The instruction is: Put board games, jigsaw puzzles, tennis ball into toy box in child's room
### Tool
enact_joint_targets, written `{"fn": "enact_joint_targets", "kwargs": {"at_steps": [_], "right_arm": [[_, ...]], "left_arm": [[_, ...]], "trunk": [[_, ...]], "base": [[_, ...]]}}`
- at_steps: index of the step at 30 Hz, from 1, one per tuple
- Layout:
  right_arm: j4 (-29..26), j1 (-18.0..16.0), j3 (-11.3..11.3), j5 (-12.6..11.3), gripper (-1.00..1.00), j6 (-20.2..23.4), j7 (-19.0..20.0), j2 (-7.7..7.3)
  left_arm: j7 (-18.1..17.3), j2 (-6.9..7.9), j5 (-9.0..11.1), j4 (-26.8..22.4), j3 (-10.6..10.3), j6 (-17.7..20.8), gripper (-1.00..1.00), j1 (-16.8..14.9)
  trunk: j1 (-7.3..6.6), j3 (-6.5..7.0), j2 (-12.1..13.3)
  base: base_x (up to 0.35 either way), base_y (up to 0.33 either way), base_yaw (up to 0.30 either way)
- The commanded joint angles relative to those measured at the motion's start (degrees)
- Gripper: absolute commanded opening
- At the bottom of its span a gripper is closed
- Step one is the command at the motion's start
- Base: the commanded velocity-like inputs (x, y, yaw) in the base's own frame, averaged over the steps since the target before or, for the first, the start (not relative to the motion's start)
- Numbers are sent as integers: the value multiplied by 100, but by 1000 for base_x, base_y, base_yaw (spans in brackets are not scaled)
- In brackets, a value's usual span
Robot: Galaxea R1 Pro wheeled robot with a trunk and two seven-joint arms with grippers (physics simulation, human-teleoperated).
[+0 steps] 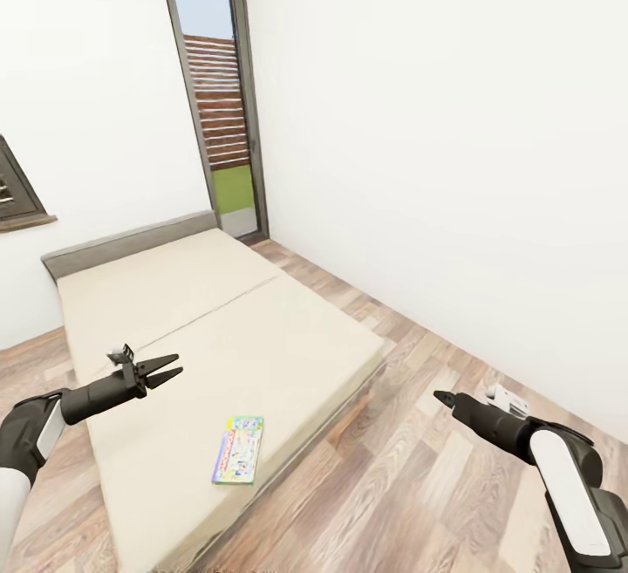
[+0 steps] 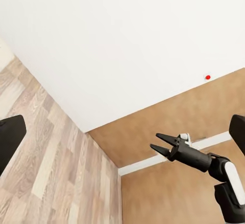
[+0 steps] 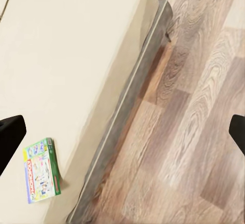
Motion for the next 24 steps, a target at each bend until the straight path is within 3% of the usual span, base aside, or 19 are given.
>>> {"fn": "enact_joint_targets", "kwargs": {"at_steps": [1, 11, 24], "right_arm": [[-5, -4, -2, -57, 100, 17, -52, 0], [-5, -4, -2, -53, 100, 17, -52, 14], [0, -4, 51, -44, 100, 17, -52, 21]], "left_arm": [[-21, -1, -9, 0, 5, 60, 100, -7], [-19, -1, -9, 0, 5, 60, 100, -7], [-18, -1, -9, 0, 5, 60, 100, -7]], "trunk": [[4, -12, -12], [4, -12, -12], [4, -12, -12]], "base": [[0, -294, 262], [74, -227, 284], [109, -73, 290]]}}
